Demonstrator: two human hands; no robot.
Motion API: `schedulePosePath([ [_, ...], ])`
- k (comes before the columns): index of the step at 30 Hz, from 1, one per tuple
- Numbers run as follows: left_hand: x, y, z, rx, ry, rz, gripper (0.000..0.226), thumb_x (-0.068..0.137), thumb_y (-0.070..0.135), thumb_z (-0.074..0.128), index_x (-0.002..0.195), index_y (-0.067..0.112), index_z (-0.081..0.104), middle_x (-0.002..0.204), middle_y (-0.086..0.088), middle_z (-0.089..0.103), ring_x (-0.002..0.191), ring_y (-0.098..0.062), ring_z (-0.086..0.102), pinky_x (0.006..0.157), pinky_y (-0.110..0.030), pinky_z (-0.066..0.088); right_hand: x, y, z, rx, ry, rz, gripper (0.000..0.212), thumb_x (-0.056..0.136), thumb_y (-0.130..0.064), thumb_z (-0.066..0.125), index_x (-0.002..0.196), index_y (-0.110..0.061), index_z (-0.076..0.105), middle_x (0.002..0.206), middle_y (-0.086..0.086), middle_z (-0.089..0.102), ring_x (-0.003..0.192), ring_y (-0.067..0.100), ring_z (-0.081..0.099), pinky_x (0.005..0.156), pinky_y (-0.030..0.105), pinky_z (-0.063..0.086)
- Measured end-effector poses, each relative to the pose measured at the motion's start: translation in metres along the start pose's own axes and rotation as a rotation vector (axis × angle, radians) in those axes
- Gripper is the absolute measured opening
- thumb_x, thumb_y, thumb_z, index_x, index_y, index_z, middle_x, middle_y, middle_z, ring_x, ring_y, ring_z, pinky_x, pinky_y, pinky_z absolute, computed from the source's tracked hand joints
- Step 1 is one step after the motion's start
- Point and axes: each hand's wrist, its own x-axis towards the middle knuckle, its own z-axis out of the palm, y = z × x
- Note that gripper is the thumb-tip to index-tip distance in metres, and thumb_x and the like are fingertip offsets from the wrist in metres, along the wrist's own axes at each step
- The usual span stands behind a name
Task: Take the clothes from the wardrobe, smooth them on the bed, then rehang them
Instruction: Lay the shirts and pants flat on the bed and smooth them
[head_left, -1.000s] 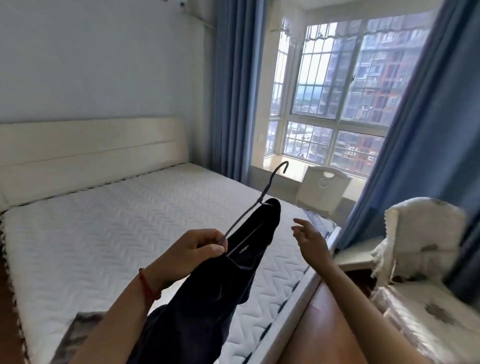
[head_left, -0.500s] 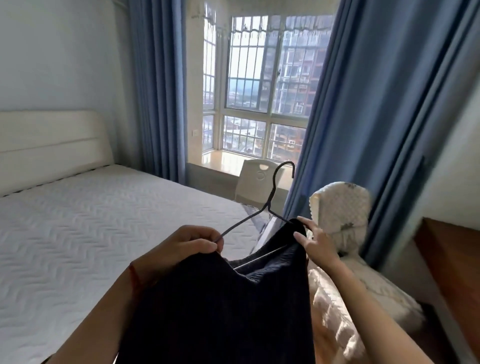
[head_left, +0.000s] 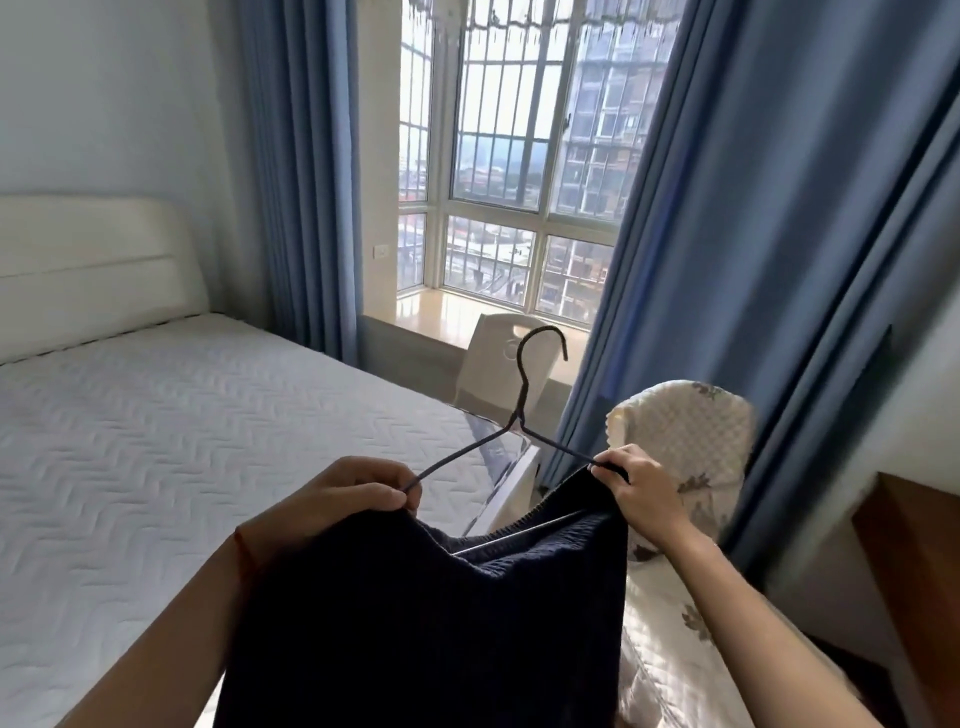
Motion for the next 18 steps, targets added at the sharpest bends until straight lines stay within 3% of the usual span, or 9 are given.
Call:
schedulePosePath([
  [8,0.115,-0.094,-0.076,0.169,0.091,-0.178,0.012,0.068,0.031,0.061,0.066,0.021,0.067,0.066,0.006,0.061,0.066,-0.002,0.052,0.065,-0.015,0.04,0.128,0.041,0.061,-0.123,-0.026,-0.006,0.015,0.087,-0.024,0.061,0.096,-0.017,0.07,0.102,-0.001,0.062,0.096,0.021,0.059,0.087,0.034,0.044],
  [11,0.162,-0.137,-0.103,0.213,0.228,-0.223,0.016,0.08,0.018,0.065,0.067,0.025,0.07,0.075,0.001,0.065,0.072,-0.004,0.058,0.072,-0.017,0.044,0.189,0.05,0.082,-0.154,-0.004,-0.017,0.014,0.086,-0.025,0.062,0.095,-0.018,0.071,0.101,-0.004,0.063,0.095,0.022,0.061,0.086,0.034,0.046],
  [14,0.214,-0.174,-0.125,0.292,0.378,-0.251,0.015,0.076,0.023,0.067,0.062,0.029,0.069,0.082,-0.001,0.064,0.083,-0.007,0.06,0.081,-0.021,0.044,0.256,0.055,0.1,-0.238,-0.015,-0.031,0.016,0.086,-0.025,0.062,0.097,-0.018,0.071,0.102,-0.002,0.064,0.096,0.026,0.06,0.087,0.034,0.043],
  [16,0.247,-0.194,-0.134,0.325,0.47,-0.271,0.027,0.079,0.014,0.068,0.06,0.033,0.065,0.081,0.0,0.062,0.083,-0.01,0.058,0.076,-0.01,0.042,0.296,0.058,0.111,-0.278,-0.019,-0.049,0.017,0.087,-0.024,0.061,0.098,-0.017,0.072,0.103,0.001,0.065,0.097,0.027,0.06,0.088,0.034,0.041],
  [18,0.278,-0.208,-0.141,0.376,0.547,-0.291,0.03,0.081,0.009,0.065,0.062,0.032,0.058,0.077,0.004,0.058,0.07,-0.012,0.057,0.069,-0.005,0.039,0.333,0.064,0.122,-0.285,-0.032,-0.048,0.017,0.087,-0.023,0.061,0.099,-0.016,0.072,0.103,0.002,0.064,0.098,0.029,0.059,0.09,0.035,0.04],
])
